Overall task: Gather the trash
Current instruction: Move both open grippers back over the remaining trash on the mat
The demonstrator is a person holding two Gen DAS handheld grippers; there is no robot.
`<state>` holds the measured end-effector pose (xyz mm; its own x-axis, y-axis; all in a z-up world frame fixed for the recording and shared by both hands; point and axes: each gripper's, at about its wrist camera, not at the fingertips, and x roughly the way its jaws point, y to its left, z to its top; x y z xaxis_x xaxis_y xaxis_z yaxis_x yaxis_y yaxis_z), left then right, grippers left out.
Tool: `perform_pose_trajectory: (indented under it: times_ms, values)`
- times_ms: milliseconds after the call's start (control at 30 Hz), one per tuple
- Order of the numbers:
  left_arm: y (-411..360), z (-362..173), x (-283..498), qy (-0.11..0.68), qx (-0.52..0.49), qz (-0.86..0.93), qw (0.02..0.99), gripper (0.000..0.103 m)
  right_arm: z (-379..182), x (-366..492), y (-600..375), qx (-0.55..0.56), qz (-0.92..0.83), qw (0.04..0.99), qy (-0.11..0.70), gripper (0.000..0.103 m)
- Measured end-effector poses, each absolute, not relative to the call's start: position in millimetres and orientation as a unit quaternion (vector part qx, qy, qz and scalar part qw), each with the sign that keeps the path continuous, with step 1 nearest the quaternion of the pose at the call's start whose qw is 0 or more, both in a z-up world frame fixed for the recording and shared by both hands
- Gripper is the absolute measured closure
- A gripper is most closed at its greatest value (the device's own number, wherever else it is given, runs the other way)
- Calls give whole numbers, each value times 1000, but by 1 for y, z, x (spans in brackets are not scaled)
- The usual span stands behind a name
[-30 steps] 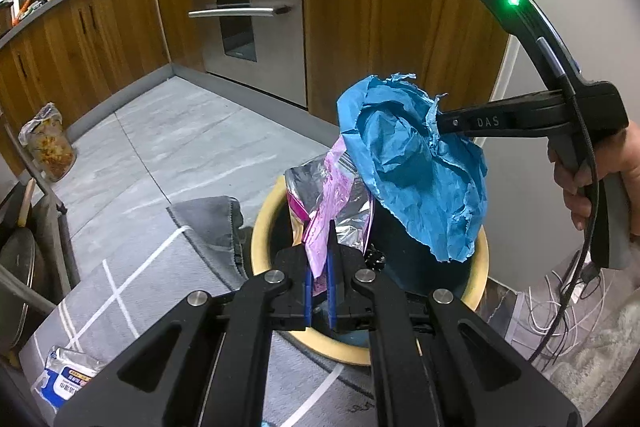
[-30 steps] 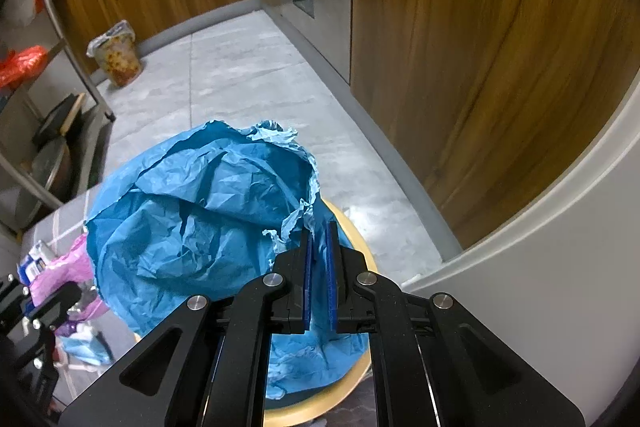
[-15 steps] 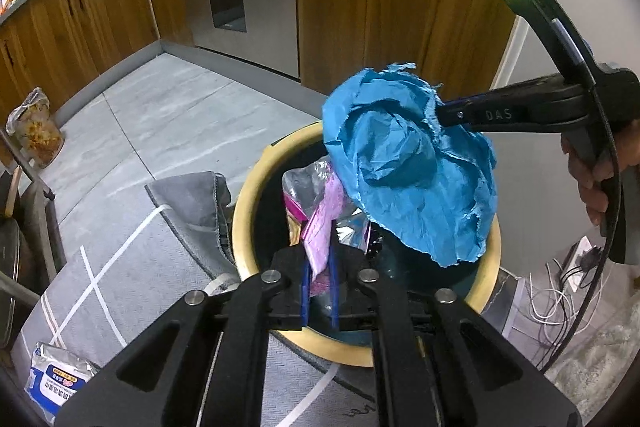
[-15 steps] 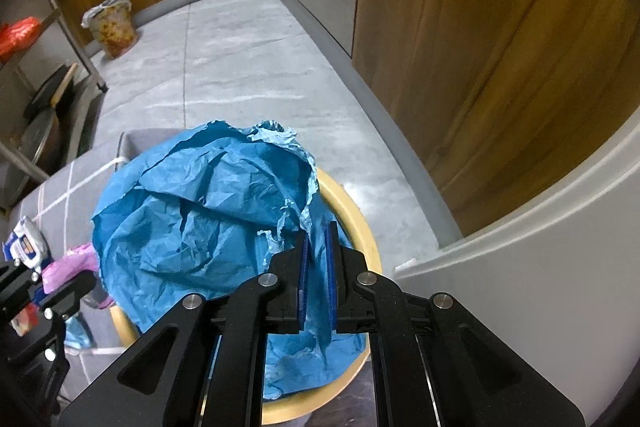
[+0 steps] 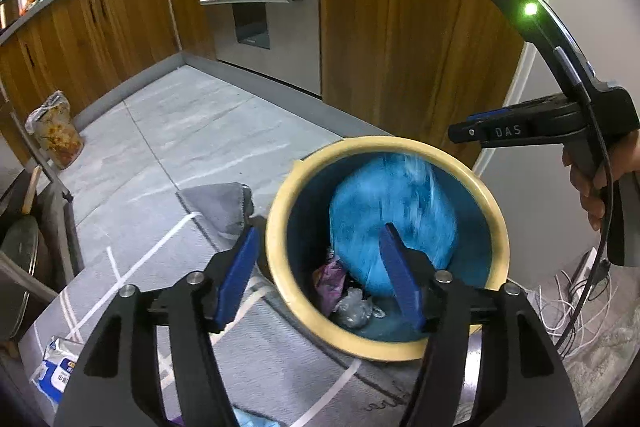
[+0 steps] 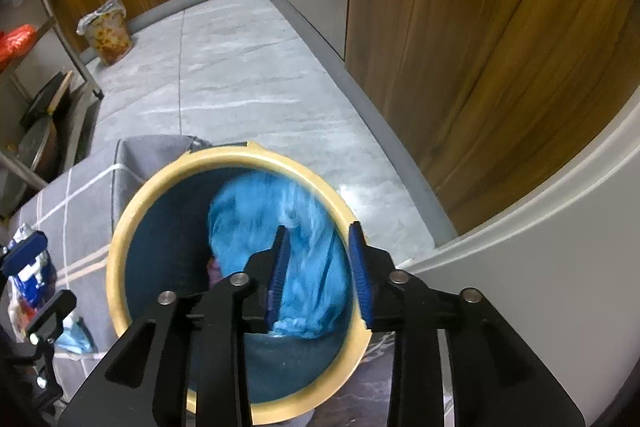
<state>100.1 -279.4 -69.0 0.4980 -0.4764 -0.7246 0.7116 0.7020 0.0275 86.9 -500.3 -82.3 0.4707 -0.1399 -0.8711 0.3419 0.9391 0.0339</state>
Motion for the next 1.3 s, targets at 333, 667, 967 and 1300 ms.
perform_pose_trajectory:
  times_ms: [333, 667, 967, 1300]
  values:
    - [-237, -49, 101, 349, 132, -306, 876, 19, -52, 82, -479, 79, -116, 890, 434, 25]
    - [-186, -27, 97, 340, 106, -266, 896, 14, -23, 80, -437, 60, -72, 913, 397, 12]
    - [-134, -7, 90, 327, 80, -227, 914, 12, -1, 73, -389, 31, -48, 926, 374, 10]
    - [-70, 4, 78, 319, 63, -176, 929, 12, 21, 70, -323, 4, 5, 937, 349, 9]
